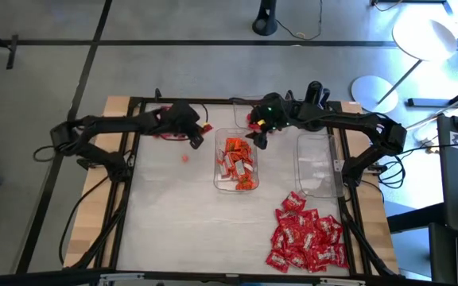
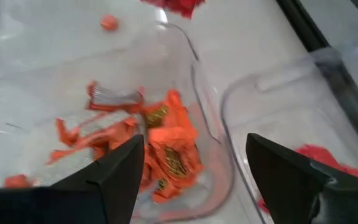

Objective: Sort candy
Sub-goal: Put the red chocolate into the top transparent bin

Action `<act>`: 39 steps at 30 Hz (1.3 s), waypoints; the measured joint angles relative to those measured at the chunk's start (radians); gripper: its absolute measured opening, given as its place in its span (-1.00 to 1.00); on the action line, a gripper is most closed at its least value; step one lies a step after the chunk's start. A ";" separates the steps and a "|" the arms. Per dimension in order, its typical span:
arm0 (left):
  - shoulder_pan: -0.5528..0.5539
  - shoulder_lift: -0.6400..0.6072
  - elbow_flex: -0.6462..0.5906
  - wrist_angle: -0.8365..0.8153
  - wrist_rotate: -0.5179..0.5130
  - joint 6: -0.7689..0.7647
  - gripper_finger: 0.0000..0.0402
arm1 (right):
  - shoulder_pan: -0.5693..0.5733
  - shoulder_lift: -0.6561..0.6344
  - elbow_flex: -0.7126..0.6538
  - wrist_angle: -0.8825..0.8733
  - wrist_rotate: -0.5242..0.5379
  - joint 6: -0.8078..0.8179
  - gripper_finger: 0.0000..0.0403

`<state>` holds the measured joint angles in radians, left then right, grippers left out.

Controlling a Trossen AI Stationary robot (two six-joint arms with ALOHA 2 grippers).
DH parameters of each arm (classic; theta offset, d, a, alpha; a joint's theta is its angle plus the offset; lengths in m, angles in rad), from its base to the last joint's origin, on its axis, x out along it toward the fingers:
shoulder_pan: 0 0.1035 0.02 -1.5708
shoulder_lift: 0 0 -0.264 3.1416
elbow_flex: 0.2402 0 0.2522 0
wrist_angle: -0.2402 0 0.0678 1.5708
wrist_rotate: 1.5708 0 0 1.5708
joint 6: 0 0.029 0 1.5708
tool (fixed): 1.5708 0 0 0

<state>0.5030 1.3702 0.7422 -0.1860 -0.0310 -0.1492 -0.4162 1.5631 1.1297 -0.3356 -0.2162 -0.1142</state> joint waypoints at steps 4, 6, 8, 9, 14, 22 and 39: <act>-0.085 -0.078 0.000 0.008 0.029 -0.027 -0.88 | 0.043 0.000 0.000 0.062 -0.072 -0.025 0.39; -0.125 -0.107 0.000 0.007 0.029 -0.034 -0.92 | 0.073 0.000 0.000 0.106 -0.086 -0.024 0.39; -0.160 -0.133 0.000 0.017 0.030 -0.043 -0.97 | 0.102 0.005 0.001 0.150 -0.086 -0.024 0.39; -0.176 -0.145 0.000 0.020 0.030 -0.052 -0.98 | 0.115 0.007 0.001 0.168 -0.085 -0.022 0.39; -0.254 -0.189 0.000 0.081 0.028 -0.080 -0.98 | 0.178 0.032 0.002 0.260 -0.075 0.003 0.39; -0.361 -0.212 0.002 0.227 0.028 -0.045 -0.98 | 0.243 0.059 0.001 0.389 -0.035 0.024 0.39; -0.400 -0.212 0.002 0.304 0.028 -0.034 -0.98 | 0.293 0.095 0.000 0.622 -0.113 0.059 0.38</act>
<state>0.1028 1.1584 0.7437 0.1180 -0.0032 -0.1831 -0.1230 1.6581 1.1301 0.2868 -0.3290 -0.0555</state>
